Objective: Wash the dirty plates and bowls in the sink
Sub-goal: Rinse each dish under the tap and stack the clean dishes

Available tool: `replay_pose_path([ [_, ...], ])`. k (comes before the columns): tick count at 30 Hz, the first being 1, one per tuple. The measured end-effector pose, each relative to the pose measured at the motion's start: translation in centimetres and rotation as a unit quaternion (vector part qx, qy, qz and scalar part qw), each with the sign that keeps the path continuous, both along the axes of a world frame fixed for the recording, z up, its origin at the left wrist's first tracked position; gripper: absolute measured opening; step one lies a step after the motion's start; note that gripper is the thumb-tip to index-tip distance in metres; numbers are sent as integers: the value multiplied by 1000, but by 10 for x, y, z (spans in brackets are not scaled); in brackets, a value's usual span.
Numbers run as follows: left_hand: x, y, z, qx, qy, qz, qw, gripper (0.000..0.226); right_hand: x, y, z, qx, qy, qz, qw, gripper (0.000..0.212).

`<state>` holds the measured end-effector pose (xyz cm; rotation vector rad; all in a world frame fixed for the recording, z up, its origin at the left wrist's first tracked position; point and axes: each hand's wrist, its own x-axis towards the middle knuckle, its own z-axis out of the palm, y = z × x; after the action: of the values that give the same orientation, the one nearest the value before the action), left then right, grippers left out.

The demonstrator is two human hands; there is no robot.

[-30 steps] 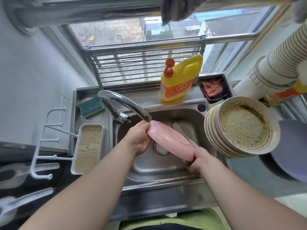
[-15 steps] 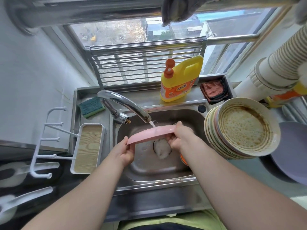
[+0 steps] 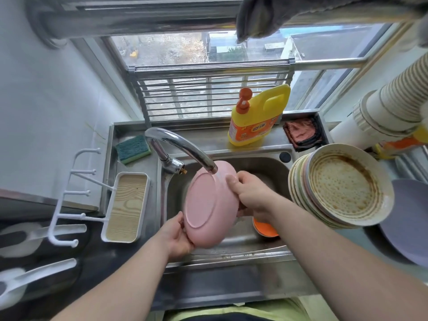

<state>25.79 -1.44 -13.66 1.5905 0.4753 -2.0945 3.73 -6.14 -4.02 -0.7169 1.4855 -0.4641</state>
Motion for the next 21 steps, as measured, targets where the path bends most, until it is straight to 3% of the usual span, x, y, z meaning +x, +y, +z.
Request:
replay_pose_path([
  [4,-8,-2,-1,-26,-21,-63,997,52,-34,11,8,-7,-41,0,999,29],
  [9,-17,3,-5,-32,12,-120,992,62,-63,25,13,-6,-46,-33,998,24],
  [15,-34,-8,2,-52,-22,-96,994,60,-68,42,-6,-4,-14,-190,982,28],
  [21,-41,-45,31,-157,-90,-46,982,44,-65,47,-23,11,5,-322,947,30],
])
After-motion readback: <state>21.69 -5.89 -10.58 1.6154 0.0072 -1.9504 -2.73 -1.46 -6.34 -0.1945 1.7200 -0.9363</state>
